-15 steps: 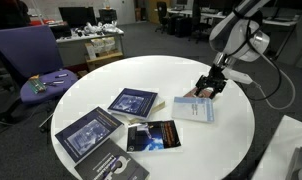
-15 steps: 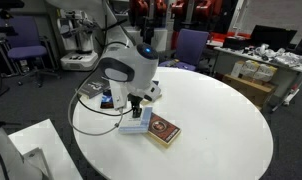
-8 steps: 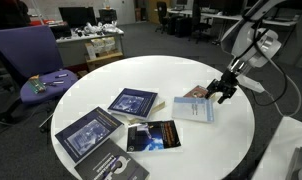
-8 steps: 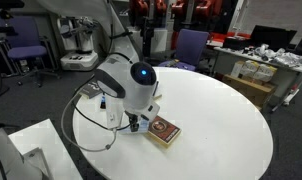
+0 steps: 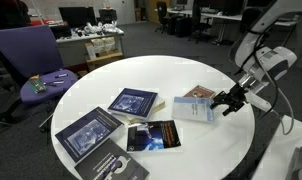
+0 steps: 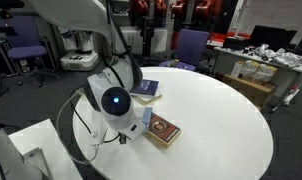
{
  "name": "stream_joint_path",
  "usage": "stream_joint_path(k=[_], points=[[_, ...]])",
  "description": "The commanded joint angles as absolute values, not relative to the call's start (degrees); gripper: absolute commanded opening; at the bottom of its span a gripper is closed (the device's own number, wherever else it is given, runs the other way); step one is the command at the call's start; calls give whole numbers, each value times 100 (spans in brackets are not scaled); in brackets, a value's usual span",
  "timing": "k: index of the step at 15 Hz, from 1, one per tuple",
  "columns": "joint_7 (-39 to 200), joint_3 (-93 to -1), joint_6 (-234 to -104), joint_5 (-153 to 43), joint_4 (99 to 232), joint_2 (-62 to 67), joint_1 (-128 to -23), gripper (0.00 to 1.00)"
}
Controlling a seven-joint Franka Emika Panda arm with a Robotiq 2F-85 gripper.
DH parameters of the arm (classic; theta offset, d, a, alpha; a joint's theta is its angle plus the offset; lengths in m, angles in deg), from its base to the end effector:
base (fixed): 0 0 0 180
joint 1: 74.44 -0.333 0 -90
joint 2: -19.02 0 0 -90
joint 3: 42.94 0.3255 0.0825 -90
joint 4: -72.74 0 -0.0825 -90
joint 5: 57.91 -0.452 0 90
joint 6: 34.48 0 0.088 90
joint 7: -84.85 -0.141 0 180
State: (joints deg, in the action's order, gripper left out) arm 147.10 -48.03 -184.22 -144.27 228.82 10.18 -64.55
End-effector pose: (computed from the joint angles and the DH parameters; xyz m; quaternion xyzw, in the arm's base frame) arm 0.3577 -0.1042 0.0670 -0.9174 0.2880 -0.0898 0.2597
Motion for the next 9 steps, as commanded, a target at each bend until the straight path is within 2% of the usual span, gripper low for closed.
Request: stream_joint_path(k=[1, 9], points=[[15559, -4851, -18573, -15173, 22765, 827, -6387, 100], [16083, -5111, -18410, -15370, 22078, 186, -6311, 100]])
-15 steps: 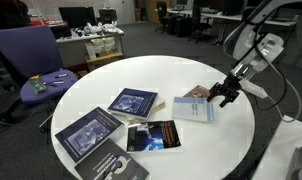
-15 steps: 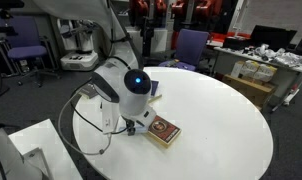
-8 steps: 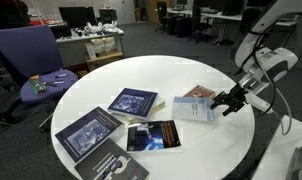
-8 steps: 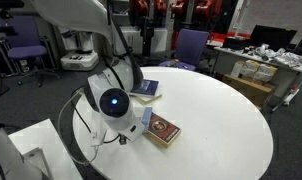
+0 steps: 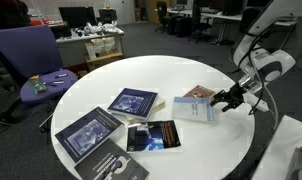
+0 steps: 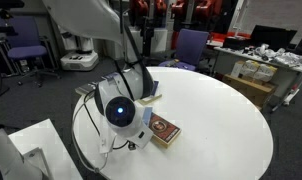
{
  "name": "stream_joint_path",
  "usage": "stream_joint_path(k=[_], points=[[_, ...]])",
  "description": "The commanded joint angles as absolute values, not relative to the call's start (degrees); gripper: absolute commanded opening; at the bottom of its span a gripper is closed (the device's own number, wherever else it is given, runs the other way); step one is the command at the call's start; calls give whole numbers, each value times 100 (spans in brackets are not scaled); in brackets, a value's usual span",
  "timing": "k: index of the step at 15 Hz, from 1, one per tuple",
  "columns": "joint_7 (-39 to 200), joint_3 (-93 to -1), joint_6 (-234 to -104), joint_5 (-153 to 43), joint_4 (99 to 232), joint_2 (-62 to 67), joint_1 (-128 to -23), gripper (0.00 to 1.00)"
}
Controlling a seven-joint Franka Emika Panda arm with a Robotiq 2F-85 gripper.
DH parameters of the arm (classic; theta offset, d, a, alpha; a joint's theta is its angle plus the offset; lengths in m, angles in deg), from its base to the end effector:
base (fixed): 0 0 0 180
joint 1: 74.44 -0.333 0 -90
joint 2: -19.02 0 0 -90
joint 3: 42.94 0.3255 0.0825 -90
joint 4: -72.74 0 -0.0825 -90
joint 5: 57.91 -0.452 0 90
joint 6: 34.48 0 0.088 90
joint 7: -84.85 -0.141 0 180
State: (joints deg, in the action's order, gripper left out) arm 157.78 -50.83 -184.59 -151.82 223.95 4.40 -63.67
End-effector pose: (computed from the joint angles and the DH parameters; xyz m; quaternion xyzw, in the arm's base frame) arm 0.3684 -0.1393 0.0492 -0.9161 0.2914 -0.1318 0.2417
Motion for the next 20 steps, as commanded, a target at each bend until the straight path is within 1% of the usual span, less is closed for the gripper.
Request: stream_joint_path(k=[1, 8, 9, 10, 11, 13, 15, 17, 19, 20], points=[[16108, -5106, -18404, -15387, 21994, 121, -6322, 100], [16165, -4972, -18299, -15464, 21561, -251, -6391, 100], [16153, -4946, -18289, -15467, 21538, -269, -6390, 75], [16166, -4923, -18274, -15469, 21524, -272, -6385, 73], [16162, -4905, -18259, -15473, 21511, -269, -6379, 66], [16166, -4885, -18205, -15478, 21515, -238, -6365, 49], [16150, -4872, -18144, -15480, 21536, -209, -6361, 34], [16103, -5062, -17958, -15480, 21569, -152, -6543, 19], [16078, -5101, -17801, -15461, 21622, -47, -6578, 7], [16063, -5109, -17738, -15451, 21648, 15, -6596, 4]])
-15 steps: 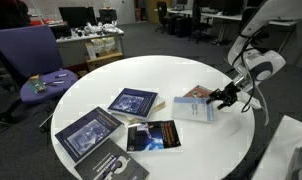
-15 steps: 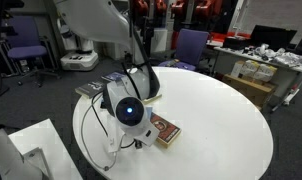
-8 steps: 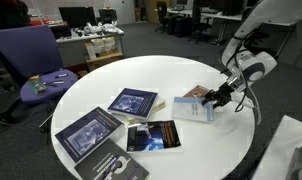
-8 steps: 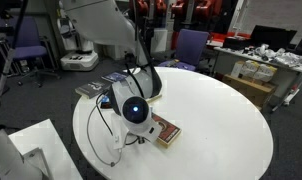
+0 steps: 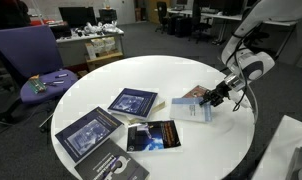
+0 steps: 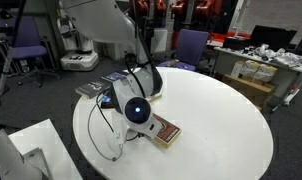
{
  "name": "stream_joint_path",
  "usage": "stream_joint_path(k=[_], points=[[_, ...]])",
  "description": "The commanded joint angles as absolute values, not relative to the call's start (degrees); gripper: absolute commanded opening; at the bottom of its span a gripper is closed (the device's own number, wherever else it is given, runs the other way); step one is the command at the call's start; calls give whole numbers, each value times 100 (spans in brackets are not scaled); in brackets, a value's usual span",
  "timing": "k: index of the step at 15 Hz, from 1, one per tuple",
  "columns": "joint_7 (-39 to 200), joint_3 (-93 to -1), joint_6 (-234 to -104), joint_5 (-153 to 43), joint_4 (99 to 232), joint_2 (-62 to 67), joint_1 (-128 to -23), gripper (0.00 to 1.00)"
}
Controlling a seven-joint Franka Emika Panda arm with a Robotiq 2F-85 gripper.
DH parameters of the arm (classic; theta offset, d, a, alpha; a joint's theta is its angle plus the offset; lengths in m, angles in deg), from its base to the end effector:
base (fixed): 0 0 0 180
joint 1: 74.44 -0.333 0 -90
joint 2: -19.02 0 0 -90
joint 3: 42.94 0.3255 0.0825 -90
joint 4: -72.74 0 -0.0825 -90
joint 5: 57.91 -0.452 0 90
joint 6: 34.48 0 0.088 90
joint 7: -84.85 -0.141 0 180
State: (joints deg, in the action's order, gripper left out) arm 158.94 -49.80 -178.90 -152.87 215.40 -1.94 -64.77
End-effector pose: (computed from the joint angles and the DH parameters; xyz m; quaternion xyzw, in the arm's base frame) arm 0.4303 -0.1263 0.0391 -0.9110 0.2546 -0.1501 0.2876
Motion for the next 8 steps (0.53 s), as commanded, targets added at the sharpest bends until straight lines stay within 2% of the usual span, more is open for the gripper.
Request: stream_joint_path(k=[1, 2, 3, 8], points=[[16033, -5110, -17727, -15440, 21682, 84, -6616, 5], [16005, -5109, -17700, -15431, 21702, 144, -6635, 1], [15961, -5111, -17683, -15397, 21735, 238, -6661, 5], [15734, -5088, -17735, -15213, 21892, 813, -6808, 4]])
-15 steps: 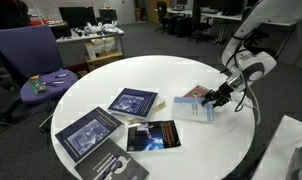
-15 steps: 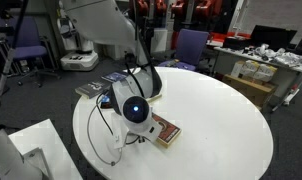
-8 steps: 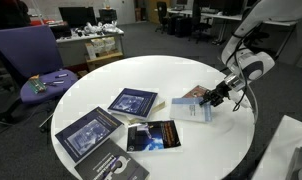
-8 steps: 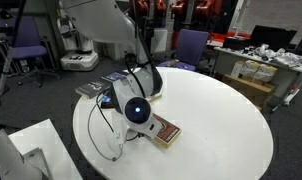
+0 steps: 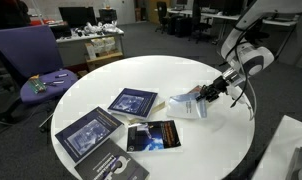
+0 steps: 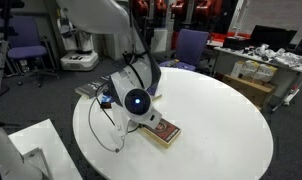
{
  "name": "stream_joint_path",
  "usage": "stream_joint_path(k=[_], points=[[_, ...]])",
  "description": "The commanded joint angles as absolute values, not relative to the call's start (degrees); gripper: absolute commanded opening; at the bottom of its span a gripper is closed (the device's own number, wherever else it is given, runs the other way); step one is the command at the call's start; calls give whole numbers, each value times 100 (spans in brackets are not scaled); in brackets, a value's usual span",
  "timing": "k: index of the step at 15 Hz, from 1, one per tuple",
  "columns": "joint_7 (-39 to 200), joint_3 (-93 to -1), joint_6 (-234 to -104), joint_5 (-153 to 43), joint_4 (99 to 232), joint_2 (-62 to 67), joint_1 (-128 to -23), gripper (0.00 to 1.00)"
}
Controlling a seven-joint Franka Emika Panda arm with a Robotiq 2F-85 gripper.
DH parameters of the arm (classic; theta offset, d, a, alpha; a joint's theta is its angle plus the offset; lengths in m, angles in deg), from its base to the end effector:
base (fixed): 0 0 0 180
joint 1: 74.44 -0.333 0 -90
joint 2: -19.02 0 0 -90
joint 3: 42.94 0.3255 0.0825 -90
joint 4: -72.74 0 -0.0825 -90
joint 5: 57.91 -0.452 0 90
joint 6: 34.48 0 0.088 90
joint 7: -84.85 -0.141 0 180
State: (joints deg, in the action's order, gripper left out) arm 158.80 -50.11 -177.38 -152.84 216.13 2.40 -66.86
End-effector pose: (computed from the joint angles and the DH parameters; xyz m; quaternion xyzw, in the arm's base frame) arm 0.4493 -0.1102 0.0702 -0.9077 0.2283 -0.1743 0.3059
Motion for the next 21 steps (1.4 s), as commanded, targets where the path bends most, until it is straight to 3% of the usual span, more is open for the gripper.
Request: stream_joint_path(k=[1, 15, 21], points=[[15637, -5091, -17717, -15079, 21901, 896, -6821, 4], [13630, -5530, -16766, -11682, 21285, 1234, -6244, 4], [13606, -5725, -15390, -11134, 20479, 704, -5797, 4]])
